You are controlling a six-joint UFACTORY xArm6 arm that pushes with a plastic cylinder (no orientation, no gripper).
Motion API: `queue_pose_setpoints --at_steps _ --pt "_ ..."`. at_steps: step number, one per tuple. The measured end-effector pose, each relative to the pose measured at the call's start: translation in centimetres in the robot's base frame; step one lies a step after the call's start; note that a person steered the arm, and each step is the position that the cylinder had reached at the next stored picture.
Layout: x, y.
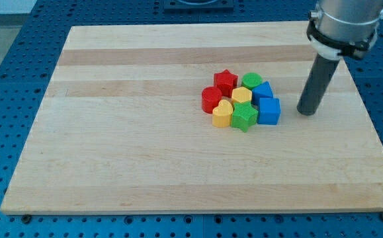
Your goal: Move the blue cube into the green star
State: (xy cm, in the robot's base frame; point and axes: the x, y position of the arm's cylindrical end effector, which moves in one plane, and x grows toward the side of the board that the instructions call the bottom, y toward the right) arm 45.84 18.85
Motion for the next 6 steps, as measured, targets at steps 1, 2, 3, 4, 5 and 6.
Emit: queue_pose_setpoints --at_steps 1,2,3,4,5,6 --pt "0.3 -0.2" --pt "0.3 -1.9" --pt "0.1 -4.1" --pt "-0.3 -4.5" --pt "-0.6 -4.5" --pt "0.0 -3.8"
